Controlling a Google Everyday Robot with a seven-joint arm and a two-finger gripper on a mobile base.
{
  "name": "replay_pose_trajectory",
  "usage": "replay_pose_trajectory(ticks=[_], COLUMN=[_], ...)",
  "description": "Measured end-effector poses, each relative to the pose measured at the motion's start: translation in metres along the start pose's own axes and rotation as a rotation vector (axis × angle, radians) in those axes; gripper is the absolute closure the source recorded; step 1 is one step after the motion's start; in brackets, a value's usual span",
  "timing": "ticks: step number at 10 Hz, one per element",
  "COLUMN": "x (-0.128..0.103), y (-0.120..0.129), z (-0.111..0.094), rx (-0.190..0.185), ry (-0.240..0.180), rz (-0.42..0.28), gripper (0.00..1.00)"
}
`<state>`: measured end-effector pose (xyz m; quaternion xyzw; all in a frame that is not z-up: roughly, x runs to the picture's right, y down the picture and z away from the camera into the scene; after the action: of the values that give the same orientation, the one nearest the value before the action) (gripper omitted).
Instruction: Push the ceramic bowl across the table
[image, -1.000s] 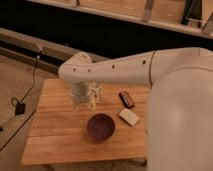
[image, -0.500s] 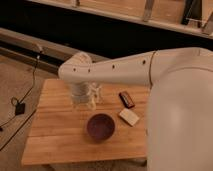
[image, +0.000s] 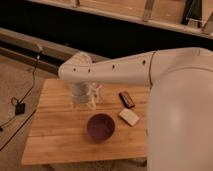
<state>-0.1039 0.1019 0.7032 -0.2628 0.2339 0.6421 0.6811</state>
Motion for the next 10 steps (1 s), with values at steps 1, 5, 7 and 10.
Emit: replay_pose_trajectory(ticks=[1, 5, 7, 10], x=[0.000, 0.000, 0.000, -0.007], y=[0.000, 0.000, -0.001, -0.023], z=[0.000, 0.000, 0.000, 0.003], rx=[0.000, 0.000, -0.002, -0.040], ry=[0.000, 0.000, 0.001, 0.011], rz=[0.000, 0.000, -0.004, -0.043], gripper=[0.35, 0.35, 0.35, 0.35])
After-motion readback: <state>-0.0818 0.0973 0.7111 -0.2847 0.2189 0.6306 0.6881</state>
